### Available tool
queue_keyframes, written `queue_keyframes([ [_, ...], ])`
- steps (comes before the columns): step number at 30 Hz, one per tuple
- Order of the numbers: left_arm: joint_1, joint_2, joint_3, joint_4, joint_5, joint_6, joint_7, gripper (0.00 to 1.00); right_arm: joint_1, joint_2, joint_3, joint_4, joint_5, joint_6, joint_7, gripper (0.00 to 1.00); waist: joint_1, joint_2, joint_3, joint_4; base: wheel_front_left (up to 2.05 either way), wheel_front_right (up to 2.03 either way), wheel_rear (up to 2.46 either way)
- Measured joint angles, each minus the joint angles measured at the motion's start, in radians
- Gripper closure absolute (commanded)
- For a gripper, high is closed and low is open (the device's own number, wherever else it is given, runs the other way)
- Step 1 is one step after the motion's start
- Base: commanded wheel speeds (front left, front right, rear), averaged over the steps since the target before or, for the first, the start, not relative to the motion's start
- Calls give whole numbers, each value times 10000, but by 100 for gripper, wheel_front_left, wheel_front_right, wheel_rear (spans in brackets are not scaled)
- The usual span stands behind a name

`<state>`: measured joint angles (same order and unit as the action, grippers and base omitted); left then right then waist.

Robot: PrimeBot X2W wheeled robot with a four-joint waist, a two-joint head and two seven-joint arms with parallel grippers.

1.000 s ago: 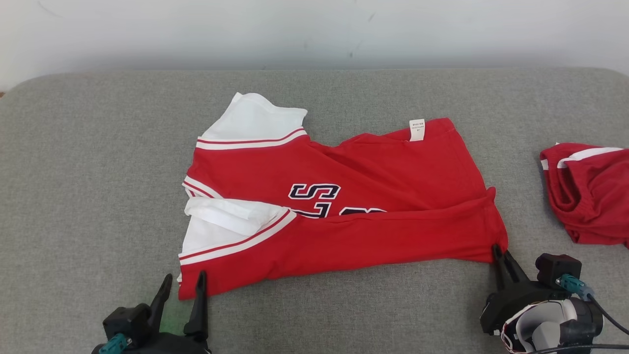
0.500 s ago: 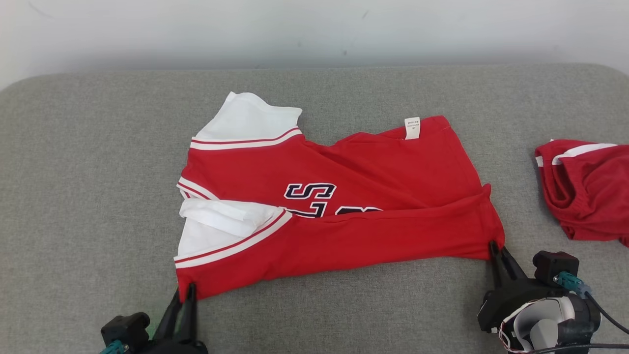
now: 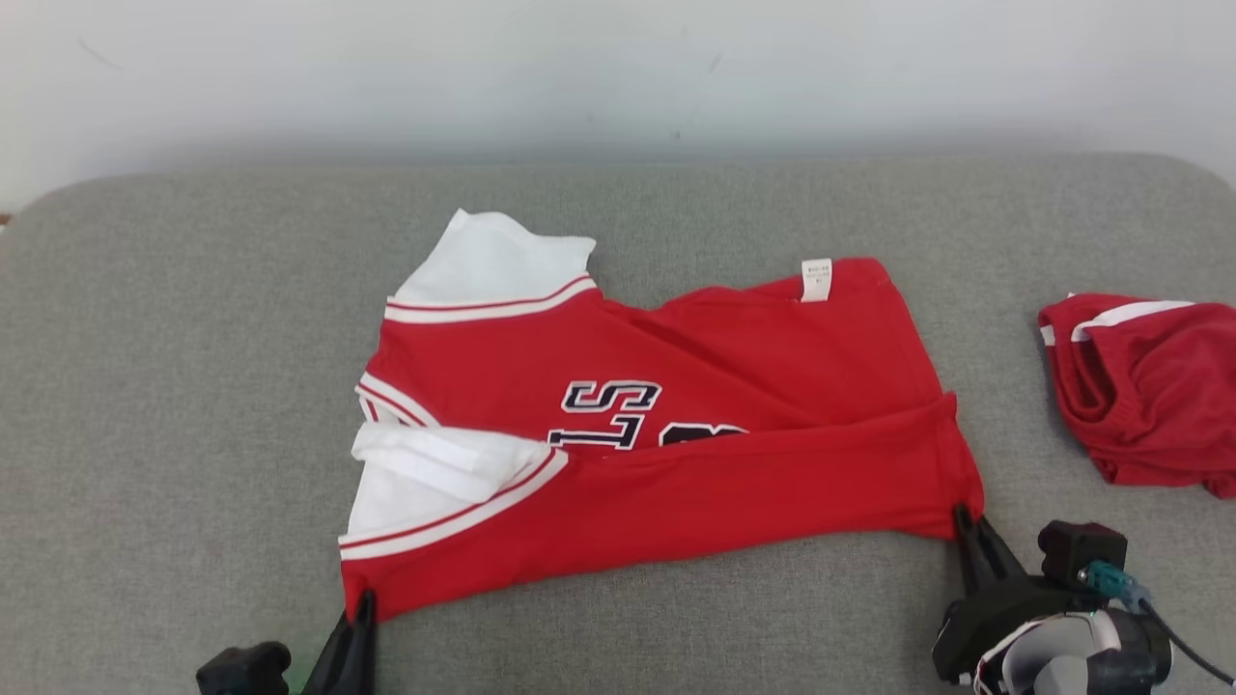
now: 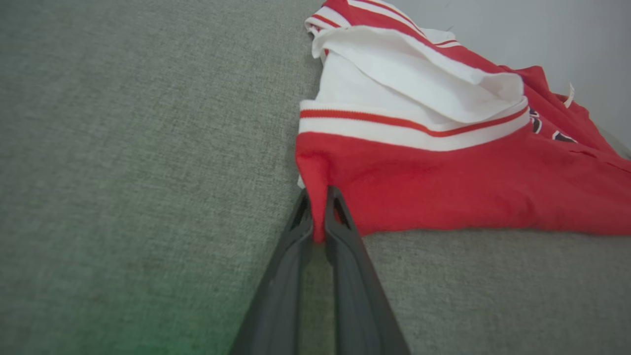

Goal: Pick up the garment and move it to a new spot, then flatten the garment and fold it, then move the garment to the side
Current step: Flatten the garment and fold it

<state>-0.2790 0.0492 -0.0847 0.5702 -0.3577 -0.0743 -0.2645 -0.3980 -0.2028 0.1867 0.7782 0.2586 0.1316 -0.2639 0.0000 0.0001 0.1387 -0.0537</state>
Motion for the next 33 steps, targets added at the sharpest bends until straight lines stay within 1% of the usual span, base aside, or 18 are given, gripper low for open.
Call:
queue_keyframes([
  [8, 714, -8, 336, 205, 389, -35, 2, 100, 692, 142, 303, 42, 86, 0, 0, 100, -1, 0, -877, -33, 0, 0, 0],
  [19, 1363, -17, 871, 654, 832, -21, 6, 100, 1670, 117, 665, -205, 280, 0, 2, 100, -2, -1, -1718, -160, 0, 0, 0],
  [24, 1406, -17, 966, 665, 934, 59, 6, 100, 1961, 84, 662, -362, 351, 0, 2, 100, -2, -1, -1855, -275, 0, 0, 0],
  [30, 1424, -15, 949, 631, 963, 119, 8, 100, 2115, 77, 656, -422, 418, 0, 2, 100, -1, -1, -1728, -309, 0, 0, 0],
  [31, 1425, -15, 930, 621, 974, 140, 6, 100, 2114, 77, 614, -437, 416, 0, 2, 84, -1, -1, -1703, -316, 0, 0, 0],
  [32, 1424, -17, 907, 606, 997, 142, 8, 98, 2109, 77, 539, -458, 408, 0, 4, 53, -1, -1, -1678, -319, 0, 0, 0],
  [33, 1424, -15, 886, 570, 1039, 144, 6, 69, 2103, 73, 397, -512, 397, -2, 4, 0, -1, 0, -1657, -317, 0, 0, 0],
])
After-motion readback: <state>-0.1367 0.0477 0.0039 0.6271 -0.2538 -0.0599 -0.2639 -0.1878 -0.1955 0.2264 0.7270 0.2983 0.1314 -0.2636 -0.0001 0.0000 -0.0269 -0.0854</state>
